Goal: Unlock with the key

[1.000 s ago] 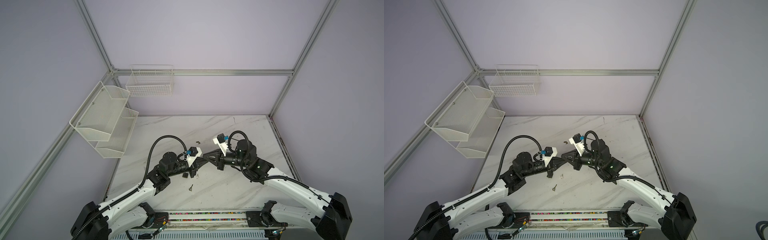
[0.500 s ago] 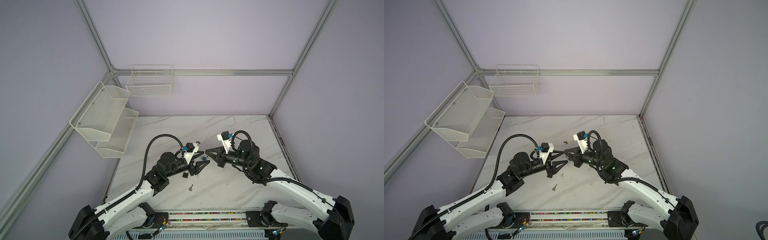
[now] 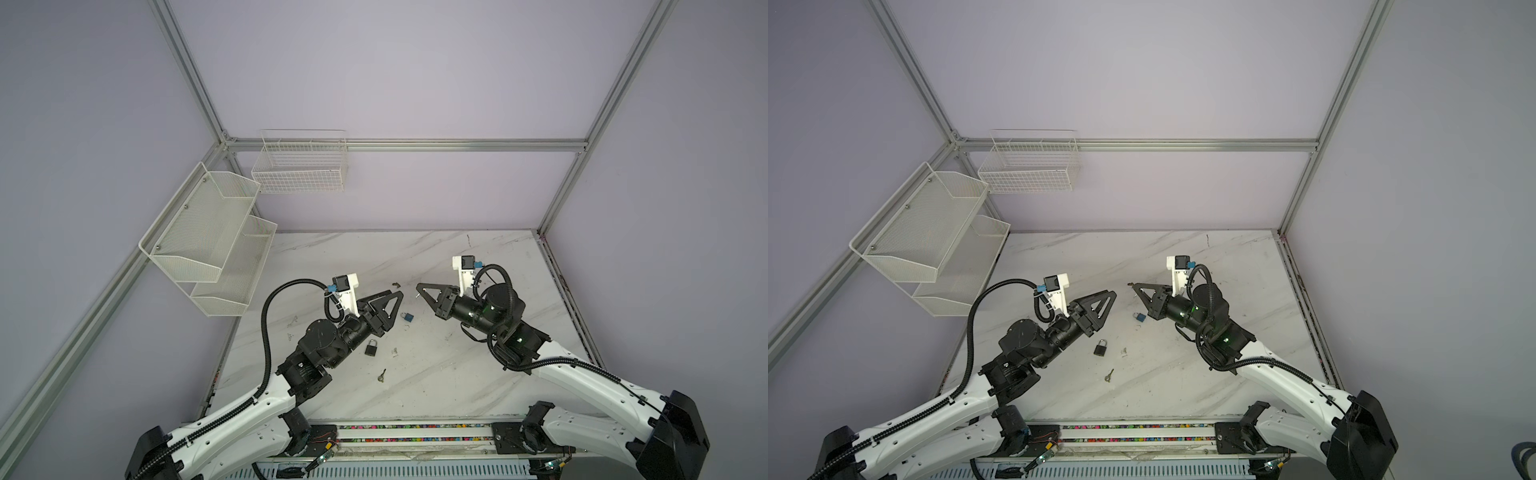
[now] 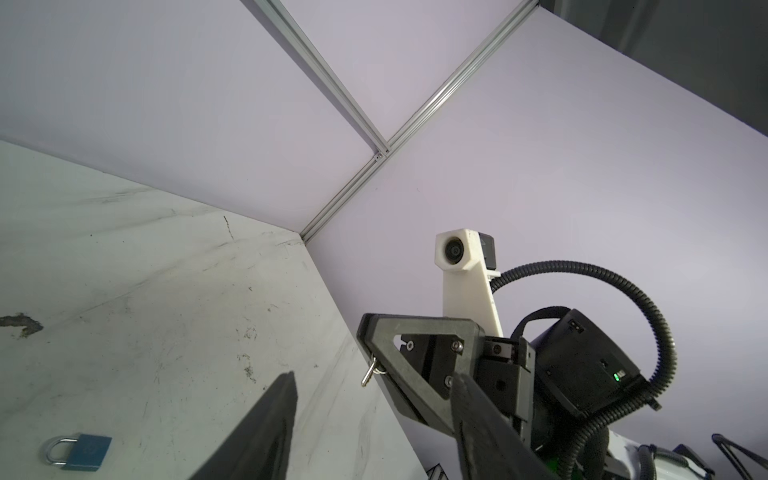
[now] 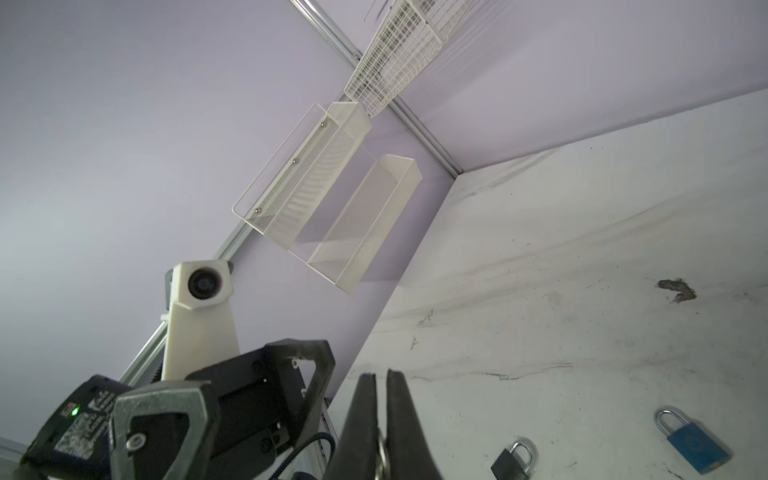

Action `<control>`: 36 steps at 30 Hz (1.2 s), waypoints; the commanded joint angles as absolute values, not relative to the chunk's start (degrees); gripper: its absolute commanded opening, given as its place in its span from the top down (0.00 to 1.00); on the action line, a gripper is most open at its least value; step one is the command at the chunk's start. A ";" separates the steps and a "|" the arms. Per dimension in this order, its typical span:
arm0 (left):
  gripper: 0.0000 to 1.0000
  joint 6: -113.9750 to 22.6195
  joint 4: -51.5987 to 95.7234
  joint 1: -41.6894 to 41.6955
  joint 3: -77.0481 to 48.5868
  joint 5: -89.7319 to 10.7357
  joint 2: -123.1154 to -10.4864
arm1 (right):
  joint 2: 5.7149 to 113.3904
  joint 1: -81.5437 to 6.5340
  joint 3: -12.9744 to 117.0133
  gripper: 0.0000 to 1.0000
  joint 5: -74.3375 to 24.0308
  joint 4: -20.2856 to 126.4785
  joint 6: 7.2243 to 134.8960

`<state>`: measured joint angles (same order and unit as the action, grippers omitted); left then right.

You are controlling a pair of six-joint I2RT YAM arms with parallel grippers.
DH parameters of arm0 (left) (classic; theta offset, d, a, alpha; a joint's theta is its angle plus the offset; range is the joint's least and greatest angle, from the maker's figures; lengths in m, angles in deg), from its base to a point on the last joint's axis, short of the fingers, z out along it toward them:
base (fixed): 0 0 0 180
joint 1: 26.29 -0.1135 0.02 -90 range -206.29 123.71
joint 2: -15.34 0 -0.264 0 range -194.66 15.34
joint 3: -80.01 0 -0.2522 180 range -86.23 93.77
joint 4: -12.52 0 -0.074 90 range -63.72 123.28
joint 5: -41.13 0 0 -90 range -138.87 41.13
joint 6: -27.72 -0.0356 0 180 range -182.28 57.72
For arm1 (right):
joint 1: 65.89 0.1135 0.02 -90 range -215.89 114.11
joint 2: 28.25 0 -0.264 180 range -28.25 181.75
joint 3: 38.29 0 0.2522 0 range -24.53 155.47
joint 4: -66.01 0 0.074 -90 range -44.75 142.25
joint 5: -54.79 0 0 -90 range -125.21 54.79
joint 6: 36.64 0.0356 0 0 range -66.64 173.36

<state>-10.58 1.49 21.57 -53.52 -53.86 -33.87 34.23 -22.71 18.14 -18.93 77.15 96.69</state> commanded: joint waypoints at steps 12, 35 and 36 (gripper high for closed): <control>0.53 -1.57 -14.32 27.49 -53.42 -66.75 -41.49 | 35.57 -16.90 18.10 1.00 -32.01 87.96 109.70; 0.81 0.09 -20.46 30.11 -53.21 -71.24 -46.07 | 38.49 -10.09 16.82 1.00 -42.15 93.44 110.05; 0.82 0.03 -20.60 30.08 -53.23 -71.24 -46.31 | 38.69 -9.95 16.78 1.00 -42.09 93.65 109.96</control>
<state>-0.02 -17.22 29.74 -53.52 -69.99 -45.96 37.95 -10.73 17.38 -40.72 89.48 108.71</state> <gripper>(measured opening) 0.185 0.078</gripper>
